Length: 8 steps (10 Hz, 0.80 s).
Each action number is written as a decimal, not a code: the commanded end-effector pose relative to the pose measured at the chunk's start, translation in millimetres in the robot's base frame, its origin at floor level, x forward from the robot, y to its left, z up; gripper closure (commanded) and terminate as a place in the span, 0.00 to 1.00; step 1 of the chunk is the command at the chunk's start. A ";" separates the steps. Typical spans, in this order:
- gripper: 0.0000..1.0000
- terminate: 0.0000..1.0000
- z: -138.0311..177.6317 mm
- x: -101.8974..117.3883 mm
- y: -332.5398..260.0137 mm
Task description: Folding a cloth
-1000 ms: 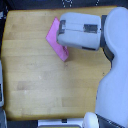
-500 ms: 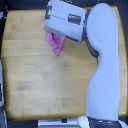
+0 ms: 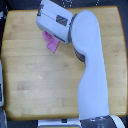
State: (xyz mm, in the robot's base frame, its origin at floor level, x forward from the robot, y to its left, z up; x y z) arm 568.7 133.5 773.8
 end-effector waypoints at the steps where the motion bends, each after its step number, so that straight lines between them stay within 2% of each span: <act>1: 1.00 0.00 -12.9 3.3 -14.3; 4: 1.00 0.00 -9.3 4.1 -16.8; 5: 0.00 0.00 -8.7 8.7 -14.7; 8: 0.00 0.00 -11.1 15.2 -2.9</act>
State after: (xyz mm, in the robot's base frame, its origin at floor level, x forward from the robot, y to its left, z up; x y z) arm 574.7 119.7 761.9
